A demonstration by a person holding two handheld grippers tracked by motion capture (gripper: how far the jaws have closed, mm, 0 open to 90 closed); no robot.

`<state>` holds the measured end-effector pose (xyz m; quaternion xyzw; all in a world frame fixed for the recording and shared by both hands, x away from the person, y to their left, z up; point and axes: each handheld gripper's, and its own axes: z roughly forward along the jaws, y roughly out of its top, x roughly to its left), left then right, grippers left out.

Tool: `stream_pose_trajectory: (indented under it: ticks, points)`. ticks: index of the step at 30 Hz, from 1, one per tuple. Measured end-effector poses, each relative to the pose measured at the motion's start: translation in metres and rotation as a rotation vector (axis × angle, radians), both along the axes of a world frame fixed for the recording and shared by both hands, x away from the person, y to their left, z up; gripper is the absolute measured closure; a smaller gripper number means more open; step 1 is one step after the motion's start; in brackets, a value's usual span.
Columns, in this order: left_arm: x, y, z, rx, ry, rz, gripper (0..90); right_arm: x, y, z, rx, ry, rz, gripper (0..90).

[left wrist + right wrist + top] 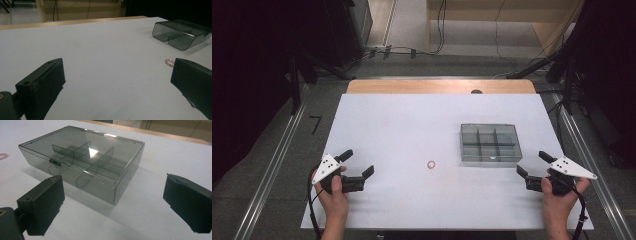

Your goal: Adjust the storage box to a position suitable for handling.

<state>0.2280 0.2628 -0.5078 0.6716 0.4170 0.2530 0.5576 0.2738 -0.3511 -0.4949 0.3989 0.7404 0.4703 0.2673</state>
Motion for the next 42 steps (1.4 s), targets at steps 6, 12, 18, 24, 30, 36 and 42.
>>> stream_pose_trajectory:
  ticks: [6,12,18,24,30,36,42]
  points:
    - [0.001,-0.001,0.0,0.006,0.003,0.008,0.0,0.004,-0.007,0.003,0.044,0.04,-0.008,2.0]
    - [0.0,-0.002,0.0,0.017,0.001,0.008,0.0,0.009,-0.015,0.015,0.031,0.071,0.003,2.0]
    - [0.001,-0.003,0.0,0.024,0.007,0.007,0.0,0.018,-0.02,0.027,0.06,0.074,0.001,2.1]
    - [0.001,-0.002,0.0,0.024,0.006,0.005,0.0,0.027,-0.016,0.03,0.051,0.088,0.009,2.1]
    - [0.001,-0.002,-0.001,0.021,0.005,0.002,0.0,0.041,-0.011,0.035,0.047,0.108,0.009,3.4]
    - [0.001,-0.002,-0.001,0.02,0.004,-0.007,0.0,0.052,-0.009,0.032,0.067,0.142,0.001,3.6]
    - [0.001,-0.003,-0.001,0.026,-0.004,-0.007,0.0,0.059,-0.006,0.026,0.054,0.135,-0.05,12.8]
